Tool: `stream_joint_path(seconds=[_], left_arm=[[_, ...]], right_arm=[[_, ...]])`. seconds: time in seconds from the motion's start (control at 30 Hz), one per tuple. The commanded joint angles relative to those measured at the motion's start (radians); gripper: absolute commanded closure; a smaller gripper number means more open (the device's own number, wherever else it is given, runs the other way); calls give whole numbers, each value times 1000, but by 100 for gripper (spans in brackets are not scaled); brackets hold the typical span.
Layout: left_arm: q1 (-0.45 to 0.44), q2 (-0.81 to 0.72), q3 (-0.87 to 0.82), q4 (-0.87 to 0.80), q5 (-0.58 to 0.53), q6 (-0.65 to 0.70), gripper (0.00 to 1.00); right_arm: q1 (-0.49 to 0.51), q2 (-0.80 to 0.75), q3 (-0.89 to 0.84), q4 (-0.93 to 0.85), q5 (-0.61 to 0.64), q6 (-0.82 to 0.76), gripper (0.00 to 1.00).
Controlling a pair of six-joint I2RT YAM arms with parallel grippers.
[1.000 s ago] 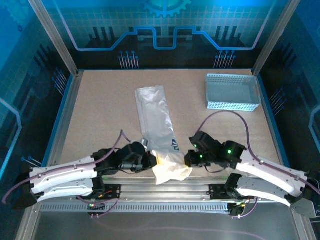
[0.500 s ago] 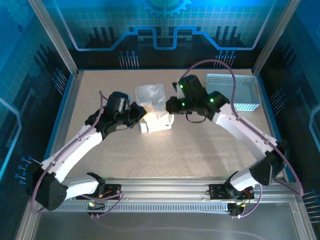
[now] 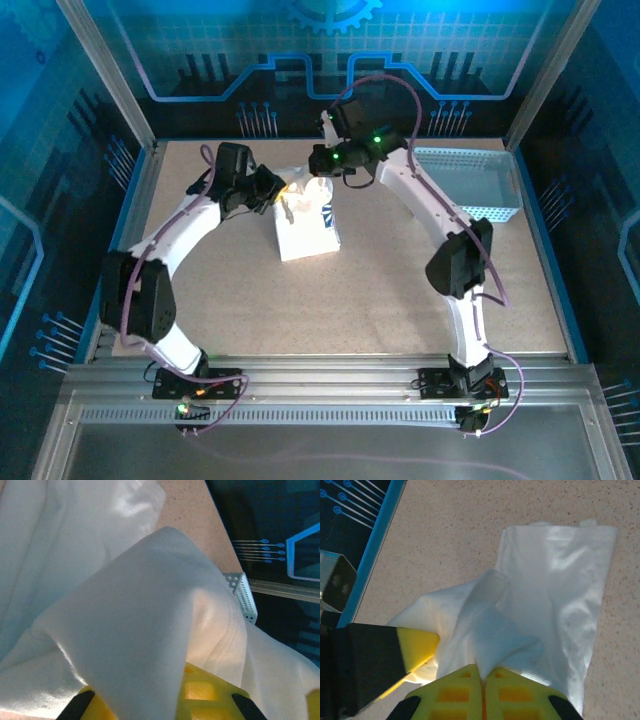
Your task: Fold the inside-out t-shirt
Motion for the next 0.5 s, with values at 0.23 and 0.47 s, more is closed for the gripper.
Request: stream_joint_path(seconds=[0.23,0.47], left_arm=[[79,243,144,95,102,32,92],[102,356,237,54,89,39,75]], right_arm=[[-33,543,869,-368,30,-102,100],[-70,632,862,-277,-17,-107,78]])
